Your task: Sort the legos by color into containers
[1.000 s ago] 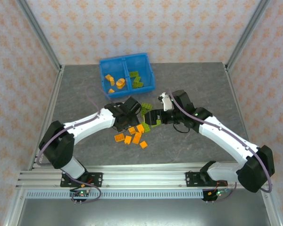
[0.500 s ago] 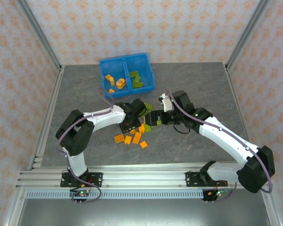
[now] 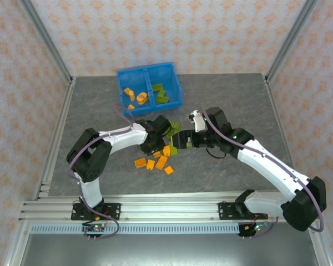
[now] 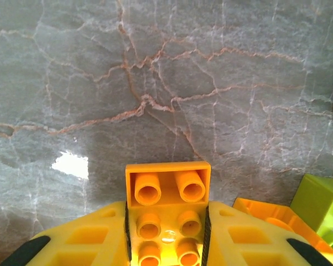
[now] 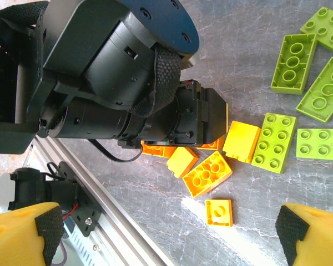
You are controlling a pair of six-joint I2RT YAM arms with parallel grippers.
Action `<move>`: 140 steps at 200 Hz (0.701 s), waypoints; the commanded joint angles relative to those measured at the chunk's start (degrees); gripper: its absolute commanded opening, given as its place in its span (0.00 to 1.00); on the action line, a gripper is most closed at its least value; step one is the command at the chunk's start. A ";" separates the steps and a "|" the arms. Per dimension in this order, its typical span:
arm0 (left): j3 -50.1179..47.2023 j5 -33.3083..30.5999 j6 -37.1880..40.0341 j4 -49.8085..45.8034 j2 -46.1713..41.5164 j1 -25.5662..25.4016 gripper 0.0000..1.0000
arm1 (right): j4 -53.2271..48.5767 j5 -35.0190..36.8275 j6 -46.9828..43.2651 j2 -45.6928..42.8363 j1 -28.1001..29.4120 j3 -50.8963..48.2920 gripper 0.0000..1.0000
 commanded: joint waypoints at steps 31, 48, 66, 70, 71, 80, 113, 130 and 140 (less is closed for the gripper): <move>6.87 -5.37 8.76 -6.64 -6.54 5.22 0.27 | -0.64 2.81 1.67 -2.06 0.07 0.52 0.99; 10.21 -8.61 11.39 -8.30 -8.94 7.32 0.28 | 0.03 3.42 2.31 -2.25 0.08 0.53 0.99; 13.56 -10.81 14.38 -8.44 -9.77 10.12 0.28 | 0.74 4.16 3.01 -2.49 0.07 0.59 0.99; 14.38 -11.14 15.13 -8.16 -9.77 10.90 0.28 | 0.87 4.28 3.15 -2.56 0.07 0.60 0.99; 14.56 -11.16 15.32 -8.07 -9.76 11.08 0.28 | 0.90 4.33 3.20 -2.57 0.11 0.60 0.99; 16.44 -12.04 17.34 -7.20 -9.33 12.65 0.27 | 1.14 4.71 3.55 -2.85 0.07 0.51 0.99; 27.75 -18.48 25.16 -6.35 -2.33 16.54 0.27 | 1.89 6.17 4.98 -4.02 0.07 -0.50 0.99; 36.06 -20.89 27.51 -8.46 3.89 18.42 0.27 | 1.24 6.90 5.35 -4.67 0.07 -0.42 0.99; 40.84 -20.79 28.12 -9.36 9.02 19.63 0.27 | 1.02 7.22 5.44 -5.34 0.09 -0.45 0.99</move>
